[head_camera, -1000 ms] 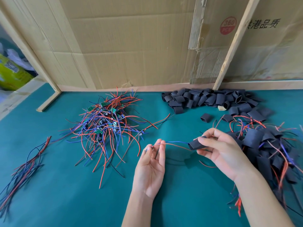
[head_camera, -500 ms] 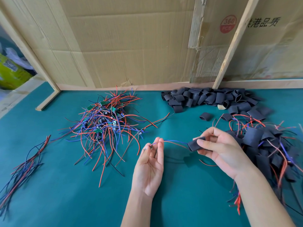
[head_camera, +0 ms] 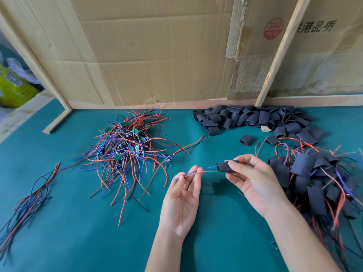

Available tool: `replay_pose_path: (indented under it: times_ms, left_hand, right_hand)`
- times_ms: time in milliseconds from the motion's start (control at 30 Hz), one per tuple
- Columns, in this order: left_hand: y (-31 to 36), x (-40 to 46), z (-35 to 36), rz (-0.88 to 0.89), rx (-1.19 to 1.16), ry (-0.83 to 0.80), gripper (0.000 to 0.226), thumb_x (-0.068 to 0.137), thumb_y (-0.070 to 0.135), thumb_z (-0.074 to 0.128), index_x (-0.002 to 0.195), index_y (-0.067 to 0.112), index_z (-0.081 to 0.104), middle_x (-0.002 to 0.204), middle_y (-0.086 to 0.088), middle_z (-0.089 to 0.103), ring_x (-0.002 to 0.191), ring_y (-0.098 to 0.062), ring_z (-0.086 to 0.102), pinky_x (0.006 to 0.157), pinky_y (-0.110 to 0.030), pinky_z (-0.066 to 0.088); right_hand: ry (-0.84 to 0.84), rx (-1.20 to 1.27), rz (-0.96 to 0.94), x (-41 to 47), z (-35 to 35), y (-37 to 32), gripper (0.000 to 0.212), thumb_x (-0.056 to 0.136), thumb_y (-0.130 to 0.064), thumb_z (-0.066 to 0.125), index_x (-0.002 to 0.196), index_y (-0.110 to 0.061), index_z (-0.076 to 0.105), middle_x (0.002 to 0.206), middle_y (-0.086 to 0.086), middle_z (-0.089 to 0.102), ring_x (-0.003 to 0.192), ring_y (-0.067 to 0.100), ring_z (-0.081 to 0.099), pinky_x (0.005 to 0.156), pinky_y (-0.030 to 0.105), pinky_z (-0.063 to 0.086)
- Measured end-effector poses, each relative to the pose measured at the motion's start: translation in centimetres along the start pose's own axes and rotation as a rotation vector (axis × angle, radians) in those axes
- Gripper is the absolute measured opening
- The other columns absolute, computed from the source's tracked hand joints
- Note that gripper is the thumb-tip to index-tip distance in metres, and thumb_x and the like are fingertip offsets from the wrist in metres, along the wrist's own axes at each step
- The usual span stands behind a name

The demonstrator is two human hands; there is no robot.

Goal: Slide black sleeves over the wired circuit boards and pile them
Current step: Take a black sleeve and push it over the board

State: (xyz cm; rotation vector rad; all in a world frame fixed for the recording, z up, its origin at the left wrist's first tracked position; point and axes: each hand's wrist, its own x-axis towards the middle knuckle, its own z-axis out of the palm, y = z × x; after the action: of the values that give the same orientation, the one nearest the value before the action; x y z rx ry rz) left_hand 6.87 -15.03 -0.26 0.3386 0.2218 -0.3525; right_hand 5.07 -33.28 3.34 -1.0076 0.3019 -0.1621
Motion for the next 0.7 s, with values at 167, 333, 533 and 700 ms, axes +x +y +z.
replay_pose_path:
  times_ms: [167, 333, 533, 700]
  left_hand:
    - [-0.5, -0.1, -0.4, 0.046, 0.212, -0.03, 0.004, 0.093, 0.01, 0.06, 0.094, 0.006, 0.059, 0.11, -0.024, 0.069, 0.103, -0.029, 0.073, 0.083, -0.031, 0.06]
    - [-1.3, -0.4, -0.2, 0.143, 0.417, -0.001, 0.007, 0.091, 0.002, 0.064, 0.098, 0.001, 0.062, 0.091, -0.017, 0.065, 0.082, -0.021, 0.068, 0.077, -0.022, 0.058]
    - [-2.2, -0.7, 0.1, 0.236, 0.623, 0.045, 0.006, 0.097, -0.003, 0.061, 0.097, 0.002, 0.066, 0.084, -0.013, 0.068, 0.073, -0.019, 0.066, 0.07, -0.019, 0.056]
    - [-2.6, -0.6, 0.6, 0.31, 0.798, 0.038, 0.009, 0.099, 0.004, 0.062, 0.093, 0.004, 0.069, 0.085, -0.014, 0.074, 0.076, -0.024, 0.072, 0.069, -0.024, 0.057]
  right_hand:
    - [0.093, 0.057, 0.014, -0.2, 1.1, 1.1, 0.02, 0.084, 0.004, 0.074, 0.089, -0.011, 0.063, 0.091, 0.011, 0.073, 0.076, 0.018, 0.071, 0.066, 0.024, 0.06]
    - [0.18, 0.086, -0.026, -0.1, 1.0, 0.9, 0.026, 0.085, 0.007, 0.075, 0.102, -0.009, 0.064, 0.09, 0.009, 0.076, 0.07, 0.011, 0.07, 0.063, 0.02, 0.058]
    - [0.084, 0.209, -0.016, -0.1, 1.1, 0.3, 0.042, 0.073, -0.003, 0.081, 0.111, -0.009, 0.063, 0.094, 0.007, 0.076, 0.079, 0.01, 0.073, 0.066, 0.019, 0.058]
    - [0.029, 0.236, -0.02, 0.0, 1.3, 0.8, 0.032, 0.066, -0.005, 0.082, 0.09, -0.013, 0.062, 0.096, -0.002, 0.075, 0.091, 0.011, 0.075, 0.068, 0.019, 0.058]
